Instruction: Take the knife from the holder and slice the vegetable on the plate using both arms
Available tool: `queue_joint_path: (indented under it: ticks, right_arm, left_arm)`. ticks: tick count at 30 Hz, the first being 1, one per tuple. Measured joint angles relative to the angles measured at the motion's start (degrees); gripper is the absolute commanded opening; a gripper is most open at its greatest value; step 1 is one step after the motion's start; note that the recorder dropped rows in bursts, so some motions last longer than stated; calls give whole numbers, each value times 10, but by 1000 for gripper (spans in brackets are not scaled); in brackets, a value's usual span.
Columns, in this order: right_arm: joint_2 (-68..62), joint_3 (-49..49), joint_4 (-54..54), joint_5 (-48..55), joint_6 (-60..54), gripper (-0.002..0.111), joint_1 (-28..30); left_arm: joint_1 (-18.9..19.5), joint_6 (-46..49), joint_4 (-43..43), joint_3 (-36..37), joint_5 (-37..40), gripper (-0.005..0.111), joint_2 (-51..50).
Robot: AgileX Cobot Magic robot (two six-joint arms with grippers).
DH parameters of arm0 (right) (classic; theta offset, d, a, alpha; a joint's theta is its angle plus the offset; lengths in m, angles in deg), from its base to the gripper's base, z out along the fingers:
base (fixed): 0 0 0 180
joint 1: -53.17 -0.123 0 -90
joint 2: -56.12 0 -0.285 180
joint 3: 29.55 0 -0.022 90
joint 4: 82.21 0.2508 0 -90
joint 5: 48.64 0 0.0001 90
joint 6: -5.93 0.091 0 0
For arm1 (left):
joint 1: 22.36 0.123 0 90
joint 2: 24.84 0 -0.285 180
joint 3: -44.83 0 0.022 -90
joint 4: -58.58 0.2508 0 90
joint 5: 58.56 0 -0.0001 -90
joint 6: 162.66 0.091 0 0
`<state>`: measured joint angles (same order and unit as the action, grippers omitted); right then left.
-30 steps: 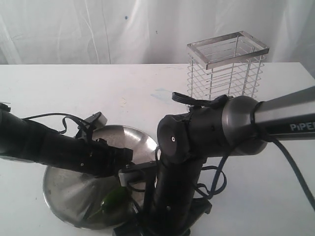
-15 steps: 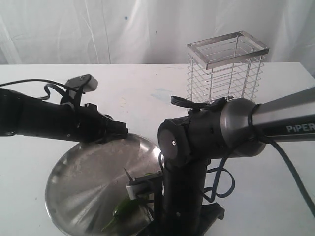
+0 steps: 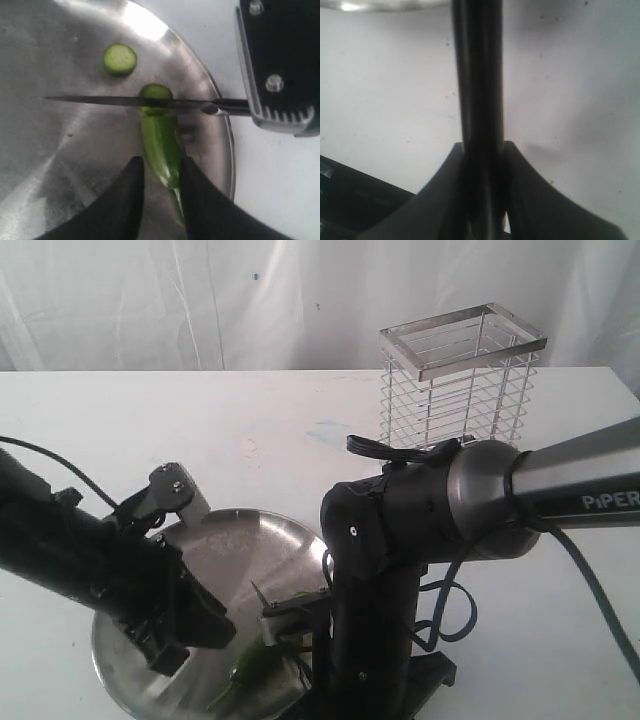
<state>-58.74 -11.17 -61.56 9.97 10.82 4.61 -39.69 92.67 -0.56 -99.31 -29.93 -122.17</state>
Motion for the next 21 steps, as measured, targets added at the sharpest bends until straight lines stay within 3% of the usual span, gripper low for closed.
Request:
queue_joint_path:
  ticks: [3, 6, 11, 21]
  right_arm:
    - [0, 0, 0, 0, 0, 0, 0]
    - [0, 0, 0, -5, 0, 0, 0]
    - [0, 0, 0, -10, 0, 0, 0]
    - [0, 0, 0, -13, 0, 0, 0]
  left_arm:
    - [-16, 66, -37, 13, 1, 67, 0]
    - [-49, 116, -58, 23, -1, 67, 0]
    - [-103, 140, -58, 41, -70, 67, -13]
    - [-116, 156, -58, 41, -146, 66, -39]
